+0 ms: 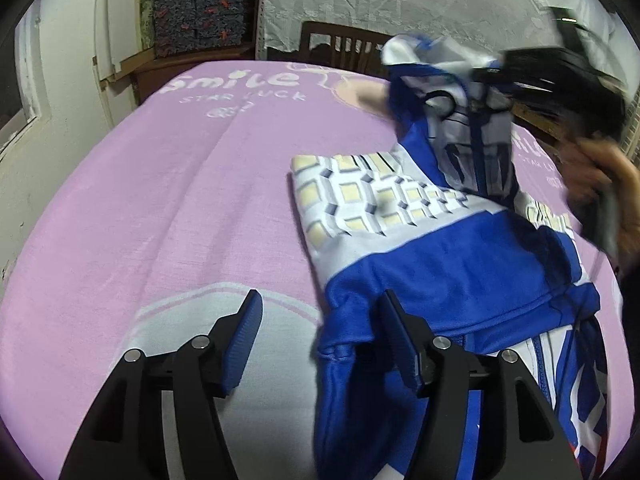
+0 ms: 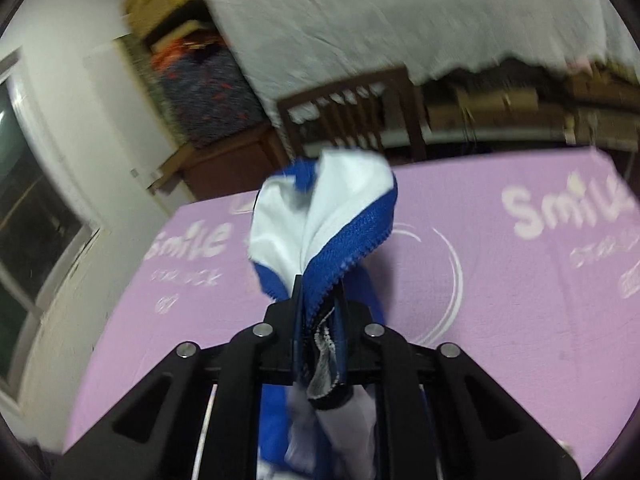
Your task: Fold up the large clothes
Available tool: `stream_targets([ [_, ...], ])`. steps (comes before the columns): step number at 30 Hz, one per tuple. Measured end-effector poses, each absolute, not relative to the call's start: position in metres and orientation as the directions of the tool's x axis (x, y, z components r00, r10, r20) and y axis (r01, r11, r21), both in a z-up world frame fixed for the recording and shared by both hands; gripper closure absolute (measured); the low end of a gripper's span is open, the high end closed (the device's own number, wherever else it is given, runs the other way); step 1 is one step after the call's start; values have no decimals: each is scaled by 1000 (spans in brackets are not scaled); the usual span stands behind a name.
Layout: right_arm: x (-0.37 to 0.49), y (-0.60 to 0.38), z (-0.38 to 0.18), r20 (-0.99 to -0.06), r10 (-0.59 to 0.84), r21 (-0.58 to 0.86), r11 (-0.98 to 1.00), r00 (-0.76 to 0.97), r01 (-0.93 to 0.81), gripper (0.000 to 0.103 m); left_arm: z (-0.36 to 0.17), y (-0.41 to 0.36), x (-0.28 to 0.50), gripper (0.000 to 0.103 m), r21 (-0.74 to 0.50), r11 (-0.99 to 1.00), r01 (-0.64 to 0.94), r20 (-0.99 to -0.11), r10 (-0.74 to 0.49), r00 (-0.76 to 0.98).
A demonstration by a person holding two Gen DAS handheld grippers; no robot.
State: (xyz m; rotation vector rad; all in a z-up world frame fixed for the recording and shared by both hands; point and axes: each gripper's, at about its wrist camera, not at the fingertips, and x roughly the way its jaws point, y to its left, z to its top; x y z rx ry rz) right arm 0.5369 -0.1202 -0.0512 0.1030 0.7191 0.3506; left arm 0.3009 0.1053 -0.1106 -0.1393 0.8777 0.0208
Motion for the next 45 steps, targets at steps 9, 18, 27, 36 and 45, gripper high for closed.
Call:
stream_targets([
  [9,374,-126,-84,-717,287,-15,904,635,-426,81,-89,125,291,41,-104,983,-151,-713,32,701],
  [18,289,-188,-97,-760,276,52,928,588,-369,40,-81,113,285,41,-117,989,-87,-693,-19,721],
  [27,280,-198,-63,-676,436,299,899,594,-320,19,-80,84,277,36,-262,962,82,-682,-245,689],
  [36,314,-198,-110,-737,490,455,869,466,-194,87,-102,52,299,94,-273,953,130,-750,-295,592],
  [45,281,-206,-90,-715,495,427,869,494,-251,88,-102,46,270,96,-250,959,133,-766,-280,579],
])
